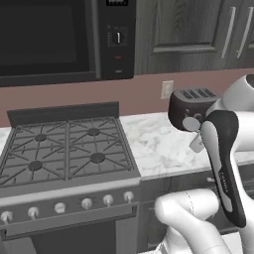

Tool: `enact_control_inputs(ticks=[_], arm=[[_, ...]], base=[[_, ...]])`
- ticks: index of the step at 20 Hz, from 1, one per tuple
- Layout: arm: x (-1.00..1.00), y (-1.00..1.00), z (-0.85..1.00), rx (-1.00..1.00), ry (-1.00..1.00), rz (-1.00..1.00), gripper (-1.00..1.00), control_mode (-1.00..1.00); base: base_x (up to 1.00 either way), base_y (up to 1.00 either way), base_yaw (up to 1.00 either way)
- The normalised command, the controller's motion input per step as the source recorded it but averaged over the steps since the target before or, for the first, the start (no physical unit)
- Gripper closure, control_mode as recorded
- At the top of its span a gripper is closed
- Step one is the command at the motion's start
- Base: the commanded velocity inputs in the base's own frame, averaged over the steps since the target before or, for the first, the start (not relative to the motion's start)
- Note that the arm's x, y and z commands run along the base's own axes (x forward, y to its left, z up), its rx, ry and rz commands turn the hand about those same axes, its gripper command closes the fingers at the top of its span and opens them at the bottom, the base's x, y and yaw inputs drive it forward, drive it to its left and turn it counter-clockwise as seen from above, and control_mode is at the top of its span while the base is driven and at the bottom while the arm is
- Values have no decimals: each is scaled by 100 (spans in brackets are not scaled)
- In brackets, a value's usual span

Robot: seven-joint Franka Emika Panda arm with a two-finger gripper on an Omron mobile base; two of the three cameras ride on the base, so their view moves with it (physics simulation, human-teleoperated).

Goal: Organize the utensils by type. Pick up the wooden spoons from the counter and place them in the open cabinet. Then pick up the metallic utensils from the counter and place them in the open drawer.

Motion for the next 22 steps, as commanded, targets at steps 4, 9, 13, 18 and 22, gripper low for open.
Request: enact_control_inputs(ticks=[4, 9, 13, 18, 22], arm=[[0, 0, 0, 0, 0, 0, 100, 100], [0, 0, 0, 0, 0, 0, 100, 100], [0, 0, 0, 0, 0, 0, 100, 100], [0, 0, 0, 0, 0, 0, 100, 100], [0, 0, 0, 0, 0, 0, 100, 100]], base=[[-49, -9, -4], [-11, -8, -3], [13, -18, -8], [10, -44, -73], [0, -20, -88]])
